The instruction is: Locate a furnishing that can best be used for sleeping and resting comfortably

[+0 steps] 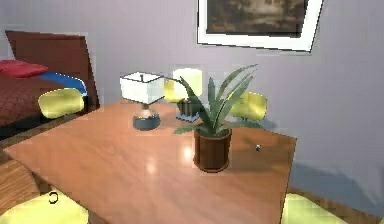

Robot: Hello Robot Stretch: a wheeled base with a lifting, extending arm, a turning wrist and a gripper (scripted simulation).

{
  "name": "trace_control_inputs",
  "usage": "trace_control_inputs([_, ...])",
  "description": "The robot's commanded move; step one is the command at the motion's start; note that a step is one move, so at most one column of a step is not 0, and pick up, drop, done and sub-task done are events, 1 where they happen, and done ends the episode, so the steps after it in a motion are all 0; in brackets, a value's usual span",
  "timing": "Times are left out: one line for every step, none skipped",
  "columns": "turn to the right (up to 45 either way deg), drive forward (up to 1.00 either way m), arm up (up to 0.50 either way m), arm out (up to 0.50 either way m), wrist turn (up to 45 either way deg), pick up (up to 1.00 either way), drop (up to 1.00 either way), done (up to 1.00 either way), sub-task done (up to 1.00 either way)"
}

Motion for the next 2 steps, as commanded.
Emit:
trace_control_inputs([-45.0, 0.0, 0.0, 0.0, 0.0, 0.0, 0.0, 0.0, 0.0])
trace_control_inputs([-42.0, 0.0, 0.0, 0.0, 0.0, 0.0, 0.0, 0.0, 0.0])
